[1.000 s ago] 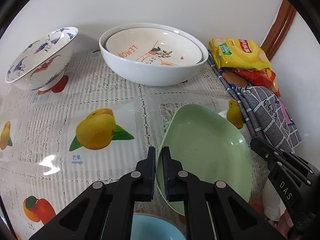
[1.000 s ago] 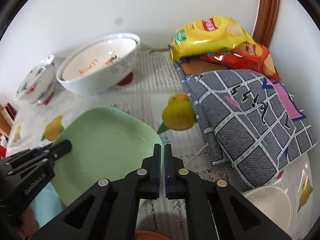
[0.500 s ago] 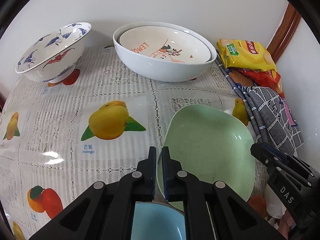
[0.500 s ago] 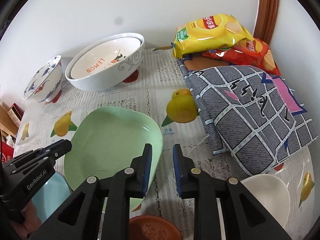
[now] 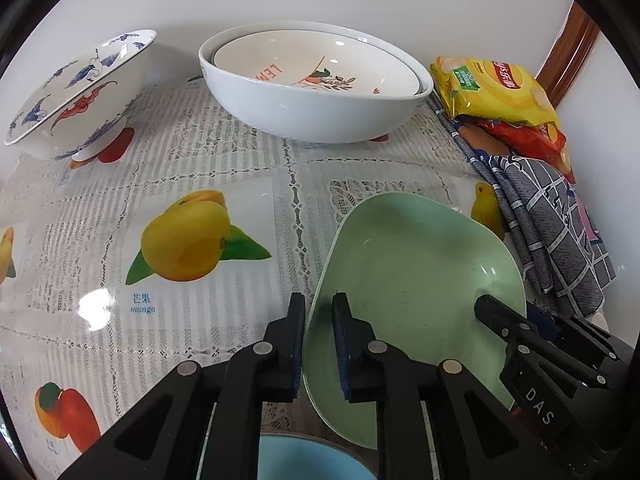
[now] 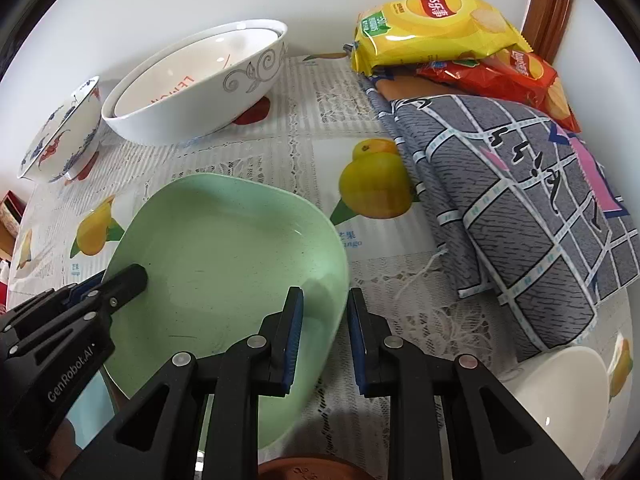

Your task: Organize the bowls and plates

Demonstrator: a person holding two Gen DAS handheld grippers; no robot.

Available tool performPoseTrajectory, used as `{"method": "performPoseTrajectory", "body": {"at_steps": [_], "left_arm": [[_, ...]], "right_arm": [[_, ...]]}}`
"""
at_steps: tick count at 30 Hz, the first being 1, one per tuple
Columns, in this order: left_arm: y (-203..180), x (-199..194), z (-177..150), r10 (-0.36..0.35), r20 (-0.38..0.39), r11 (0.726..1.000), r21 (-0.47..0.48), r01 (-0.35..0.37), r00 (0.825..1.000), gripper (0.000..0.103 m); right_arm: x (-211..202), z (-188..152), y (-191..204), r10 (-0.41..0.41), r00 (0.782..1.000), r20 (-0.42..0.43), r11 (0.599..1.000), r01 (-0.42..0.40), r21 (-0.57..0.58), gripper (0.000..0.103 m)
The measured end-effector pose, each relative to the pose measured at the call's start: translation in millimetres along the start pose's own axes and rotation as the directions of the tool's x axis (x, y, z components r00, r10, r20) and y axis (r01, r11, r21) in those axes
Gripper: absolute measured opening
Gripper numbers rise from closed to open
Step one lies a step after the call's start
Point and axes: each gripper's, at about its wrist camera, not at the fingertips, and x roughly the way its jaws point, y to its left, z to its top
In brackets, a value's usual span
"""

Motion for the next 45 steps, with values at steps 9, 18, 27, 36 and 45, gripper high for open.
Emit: {"method": "performPoseTrajectory", "body": {"at_steps": [9,18,27,36,45], "left_arm": [[-2.4,-5.5,2.0,-0.009,0.029,1.0,0.012,0.009,1.0,0.01],[-8.4,-49.5,-1.0,-0.034,0.093,0.999,0.014,0.033,0.995,0.009],[-24.4,-108.1,-15.0,-0.044,0.153,0.999,0.031,0.04,0.987,0.009],[-41.0,-157.9,-39.2,-0.081,0.187,0.996,0.046,0.073,0.979,0.009],[-53.2,-195.2,-63.9,-0.101,0.225,0.994,0.067,0.088,0.969,0.009]], "right_arm": [[-3.3,2.5,-7.6,0.02,0.998,0.051,0.999,-0.021,0.034,0.009],[-46.3,5.8,-17.6,0.041,0.99,0.134,0.997,-0.048,0.054,0.008],[-106.5,-9.7,-26.8,0.05,0.975,0.215,0.995,-0.067,0.071,0.007],[-163.1,-36.3,-39.8,0.055,0.958,0.28,0.992,-0.085,0.096,0.007],[-208.5,-65.6,-48.7,0.047,0.942,0.331,0.989,-0.089,0.114,0.006]]}}
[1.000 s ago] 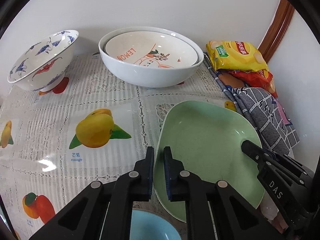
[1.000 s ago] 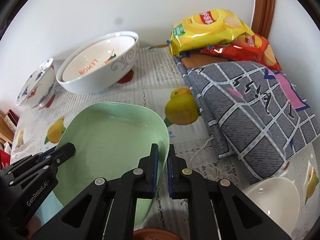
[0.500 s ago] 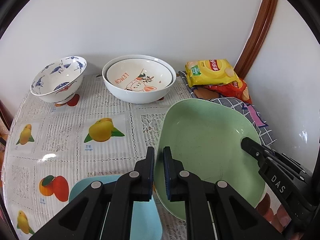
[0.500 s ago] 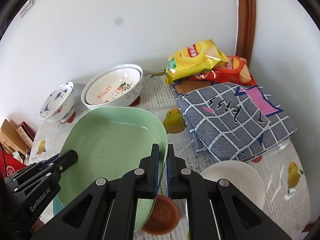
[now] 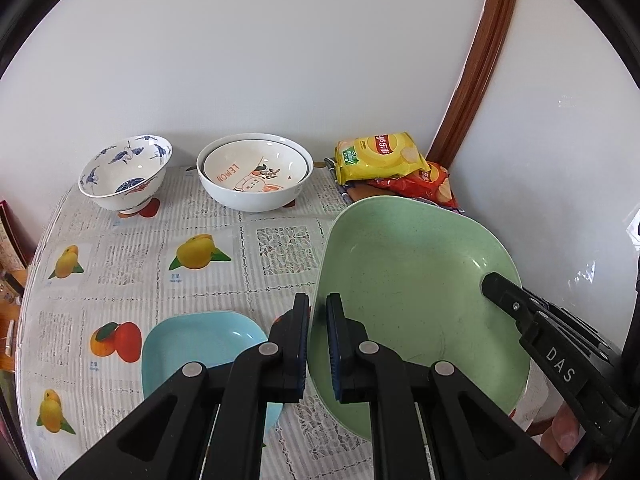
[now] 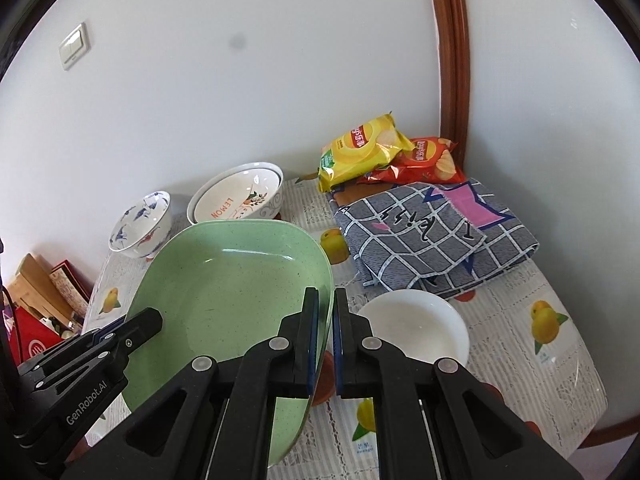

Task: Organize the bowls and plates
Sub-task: 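Lower the held light green plate onto the teal plate with both grippers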

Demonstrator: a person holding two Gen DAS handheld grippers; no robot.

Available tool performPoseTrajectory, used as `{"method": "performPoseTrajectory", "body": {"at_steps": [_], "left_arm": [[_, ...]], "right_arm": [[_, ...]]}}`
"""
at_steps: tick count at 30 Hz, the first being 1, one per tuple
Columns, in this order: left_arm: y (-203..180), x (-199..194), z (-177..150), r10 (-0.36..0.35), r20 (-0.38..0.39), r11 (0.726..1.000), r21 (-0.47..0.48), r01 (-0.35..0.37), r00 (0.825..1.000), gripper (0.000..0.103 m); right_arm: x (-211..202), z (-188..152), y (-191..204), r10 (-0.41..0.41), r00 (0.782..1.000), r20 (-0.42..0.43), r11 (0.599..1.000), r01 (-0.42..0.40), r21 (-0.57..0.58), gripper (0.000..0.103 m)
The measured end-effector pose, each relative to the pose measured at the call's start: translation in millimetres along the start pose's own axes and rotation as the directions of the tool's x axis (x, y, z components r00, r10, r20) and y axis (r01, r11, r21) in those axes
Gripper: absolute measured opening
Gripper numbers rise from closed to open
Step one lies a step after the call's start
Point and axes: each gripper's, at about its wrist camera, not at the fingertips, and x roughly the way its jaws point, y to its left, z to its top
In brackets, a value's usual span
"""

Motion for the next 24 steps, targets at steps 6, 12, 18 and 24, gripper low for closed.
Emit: {"method": "performPoseTrajectory", "body": {"at_steps": [6,12,18,24], "left_arm": [[-3.6,-17.0,-10.0,-0.009,0.01,1.0,-0.002,0.009,1.0,0.009],[-3.1,-30.7,-16.9,-0.009,0.021,1.0,-0.002,0.009,1.0,0.009],[0.3,-41.7,-23.4,-0.002,0.028,1.0,-0.006,0.002,1.0,0.009],[8.7,-51.6,-28.2,0.009,0.037,1.0,-0.02,-0.009,0.999,0.009]], "right_arm": [[-23.3,-9.1,-0.2,0.0,1.0,0.02,1.0,0.0,0.002,0.006],[-38.4,-16.0,1.8,0.004,0.999,0.034,1.0,-0.004,0.009,0.006],[-47.5,-22.4,7.0,0.007,0.999,0.04,1.0,-0.008,0.009,0.006],[-52.7,-26.9,13.9,0.02,0.999,0.042,1.0,-0.02,0.001,0.006]]}}
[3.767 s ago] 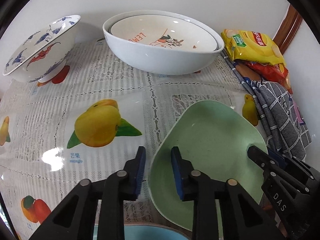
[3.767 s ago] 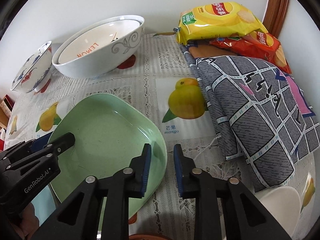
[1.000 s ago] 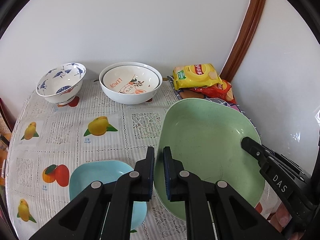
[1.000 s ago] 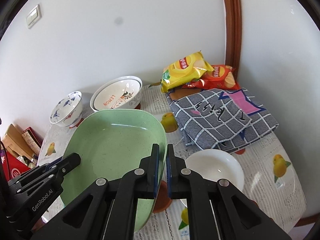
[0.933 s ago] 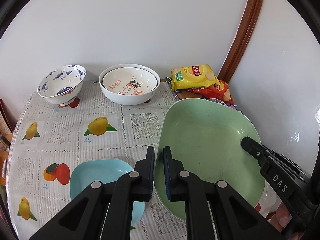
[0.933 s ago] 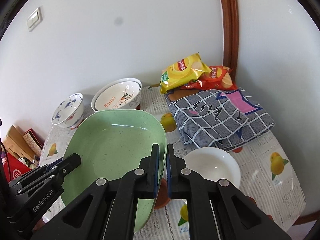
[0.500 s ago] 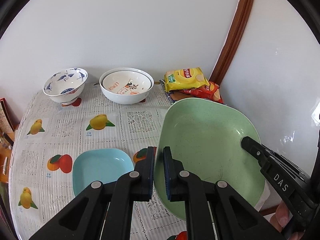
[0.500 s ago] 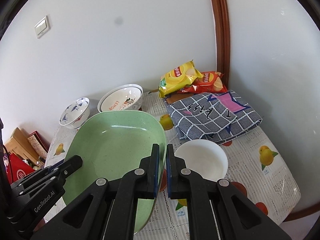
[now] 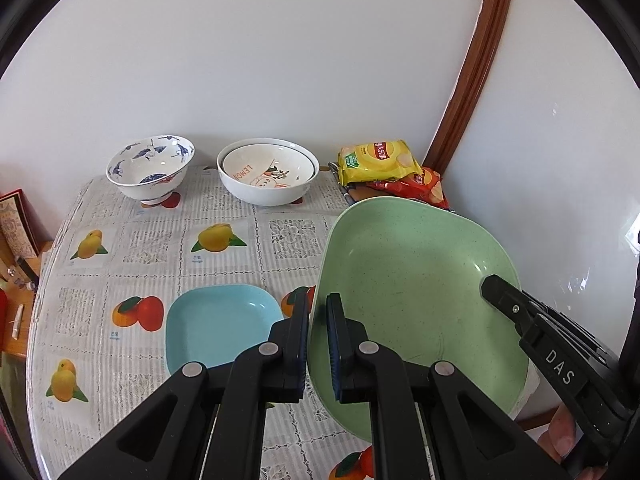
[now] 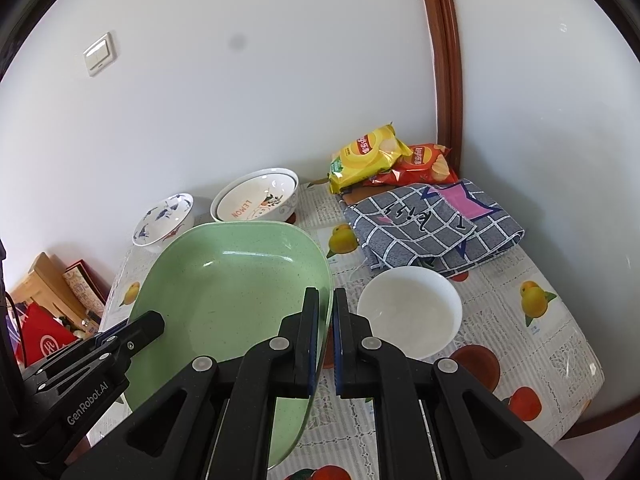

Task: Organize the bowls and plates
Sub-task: 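Lower the held light green plate onto the teal plate with both grippers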

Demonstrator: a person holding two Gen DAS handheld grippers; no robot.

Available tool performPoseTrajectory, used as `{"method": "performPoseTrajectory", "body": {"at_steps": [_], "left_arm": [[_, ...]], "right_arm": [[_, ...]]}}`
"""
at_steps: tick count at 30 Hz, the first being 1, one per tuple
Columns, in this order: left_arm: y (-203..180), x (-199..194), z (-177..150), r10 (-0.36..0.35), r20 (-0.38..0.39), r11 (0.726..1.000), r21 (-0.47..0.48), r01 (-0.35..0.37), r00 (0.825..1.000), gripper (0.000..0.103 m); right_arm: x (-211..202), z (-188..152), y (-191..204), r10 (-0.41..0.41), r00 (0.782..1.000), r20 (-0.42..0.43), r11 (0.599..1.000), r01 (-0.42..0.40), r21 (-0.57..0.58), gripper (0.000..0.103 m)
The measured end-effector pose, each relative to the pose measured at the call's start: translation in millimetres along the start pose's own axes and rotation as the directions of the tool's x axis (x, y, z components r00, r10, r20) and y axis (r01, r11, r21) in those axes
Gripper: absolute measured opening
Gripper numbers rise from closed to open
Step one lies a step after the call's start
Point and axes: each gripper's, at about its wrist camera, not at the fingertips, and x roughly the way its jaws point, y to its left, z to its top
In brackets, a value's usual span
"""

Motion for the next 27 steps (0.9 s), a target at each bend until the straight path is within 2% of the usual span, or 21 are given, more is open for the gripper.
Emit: {"method": "performPoseTrajectory", "body": {"at_steps": [27], "left_arm": [[25.0,-14.6,-6.3,0.062,0.007,0.997,-0.05,-0.062,0.998,0.009]], "right_arm": [[5.3,-10.2,27.9,0.066,0.998,-0.023,0.997,-0.067,-0.025,0.006]]}}
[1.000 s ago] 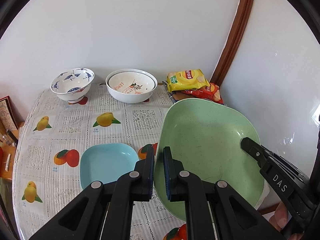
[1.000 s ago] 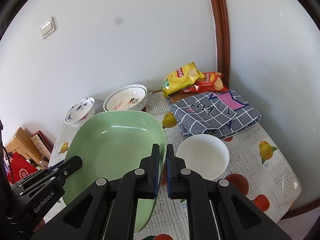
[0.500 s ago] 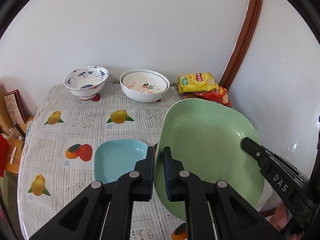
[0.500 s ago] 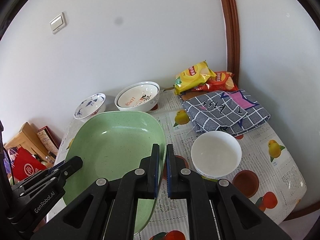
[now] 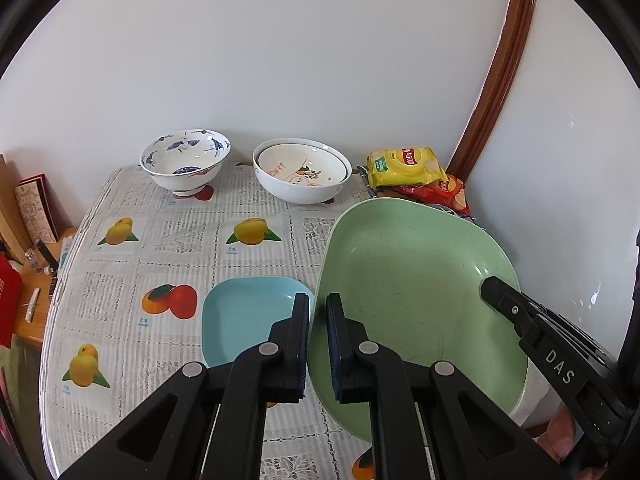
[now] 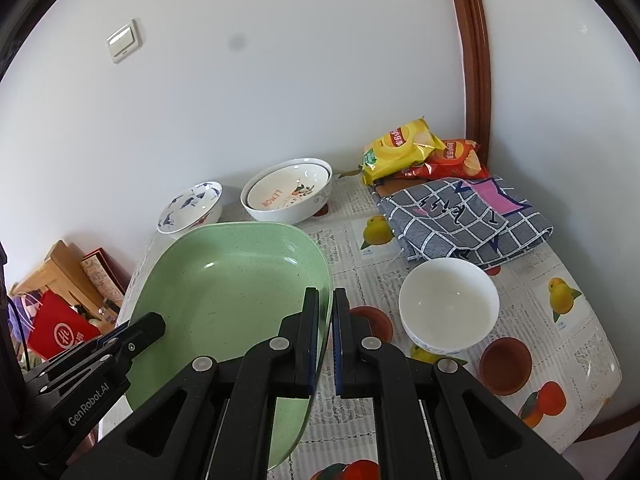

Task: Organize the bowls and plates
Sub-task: 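Lower the held light green plate onto the teal plate with both grippers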

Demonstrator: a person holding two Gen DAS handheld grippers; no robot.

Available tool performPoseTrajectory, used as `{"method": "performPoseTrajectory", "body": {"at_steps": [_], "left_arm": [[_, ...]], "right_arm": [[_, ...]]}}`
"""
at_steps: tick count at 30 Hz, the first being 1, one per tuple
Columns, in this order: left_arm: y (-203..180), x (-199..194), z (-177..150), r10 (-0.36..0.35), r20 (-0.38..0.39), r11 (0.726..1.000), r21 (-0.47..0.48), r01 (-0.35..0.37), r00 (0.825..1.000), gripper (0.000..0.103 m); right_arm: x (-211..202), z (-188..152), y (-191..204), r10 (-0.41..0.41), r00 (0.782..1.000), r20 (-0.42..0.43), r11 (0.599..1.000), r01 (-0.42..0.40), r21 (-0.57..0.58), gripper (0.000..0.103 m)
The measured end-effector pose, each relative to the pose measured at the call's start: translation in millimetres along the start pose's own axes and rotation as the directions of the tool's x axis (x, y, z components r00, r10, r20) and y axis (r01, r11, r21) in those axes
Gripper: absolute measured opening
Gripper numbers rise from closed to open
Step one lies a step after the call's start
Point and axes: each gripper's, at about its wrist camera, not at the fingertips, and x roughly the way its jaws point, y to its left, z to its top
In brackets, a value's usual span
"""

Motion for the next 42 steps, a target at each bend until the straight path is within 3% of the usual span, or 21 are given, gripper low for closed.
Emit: {"method": "performPoseTrajectory", "body": {"at_steps": [42], "left_arm": [[47.6,33.5,-5.9,0.05,-0.067,0.995,-0.088,-0.056,0.996,0.009]], "right_arm": [[58.8,-8.0,35.5,0.032,0.994,-0.103,0.998,-0.037,-0.049,0.006]]}}
